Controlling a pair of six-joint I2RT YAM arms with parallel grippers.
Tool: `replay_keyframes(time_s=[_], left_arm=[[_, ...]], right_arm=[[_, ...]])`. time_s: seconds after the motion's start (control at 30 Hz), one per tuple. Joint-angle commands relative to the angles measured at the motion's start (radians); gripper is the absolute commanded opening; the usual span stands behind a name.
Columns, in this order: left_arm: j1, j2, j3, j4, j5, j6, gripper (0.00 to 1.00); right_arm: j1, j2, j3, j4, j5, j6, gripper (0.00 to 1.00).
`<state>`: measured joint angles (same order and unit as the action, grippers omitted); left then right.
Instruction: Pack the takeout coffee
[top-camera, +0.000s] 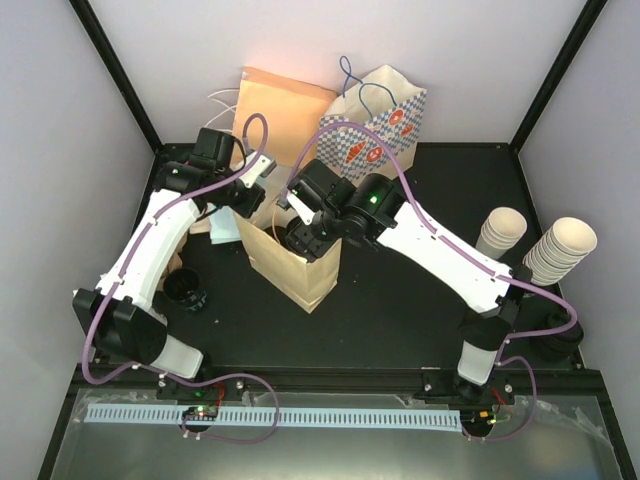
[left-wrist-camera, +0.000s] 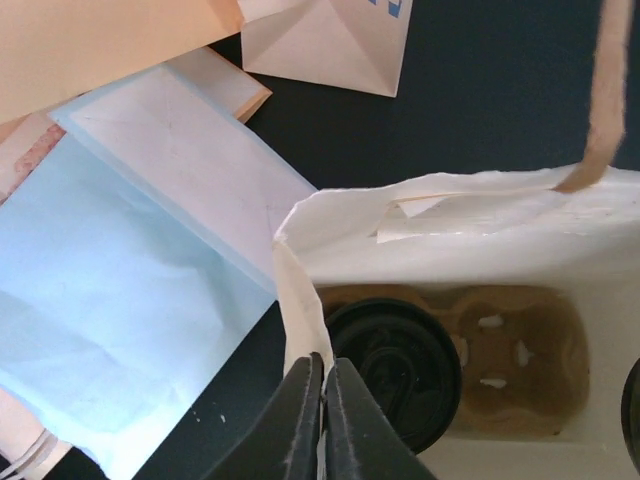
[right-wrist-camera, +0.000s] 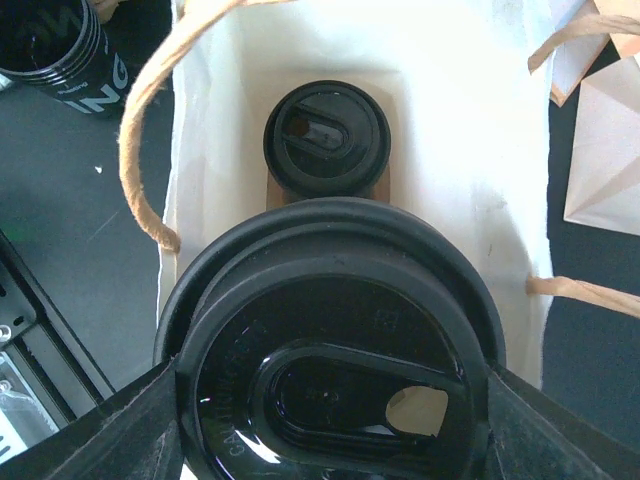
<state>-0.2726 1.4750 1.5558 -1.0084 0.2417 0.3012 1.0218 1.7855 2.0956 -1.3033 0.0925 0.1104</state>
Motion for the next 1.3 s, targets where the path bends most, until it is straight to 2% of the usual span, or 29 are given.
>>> replay_keyframes(time_s=[0.0,0.37,0.6,0.8,1.03,1.13,1.27], left_arm=[[-0.021,0.025,0.046,-0.008,0.004,0.018,0.02],[-0.093,-0.055,0.023,0.039,-0.016,0.031,0.02],[-0.141,-0.097,0.004,0.058,-0.062,-0.021,0.01],[-0.185,-0.175,-0.043,0.131,-0.094,-0.062,0.02],[-0.233,-0.319,-0.172,0.294,-0.107,-0.101,0.02],[-0.244,-0.347,-0.207,0.313,-0.103,-0.116,0.01],[-0.270,-0.373,-0.243,0.329,-0.105,-0.155,0.02]], right_arm=[[0.010,0.015,0.013,-0.022,-0.006,0.008,0.68],[0.011,-0.005,-0.015,-0.022,0.008,0.030,0.67],[0.011,-0.039,-0.034,-0.052,0.020,0.057,0.67],[0.023,-0.130,-0.167,-0.029,0.070,0.086,0.66],[0.107,-0.209,-0.329,0.024,0.204,0.169,0.66],[0.121,-0.244,-0.408,0.077,0.230,0.200,0.66],[0.159,-0.251,-0.434,0.073,0.319,0.253,0.66]])
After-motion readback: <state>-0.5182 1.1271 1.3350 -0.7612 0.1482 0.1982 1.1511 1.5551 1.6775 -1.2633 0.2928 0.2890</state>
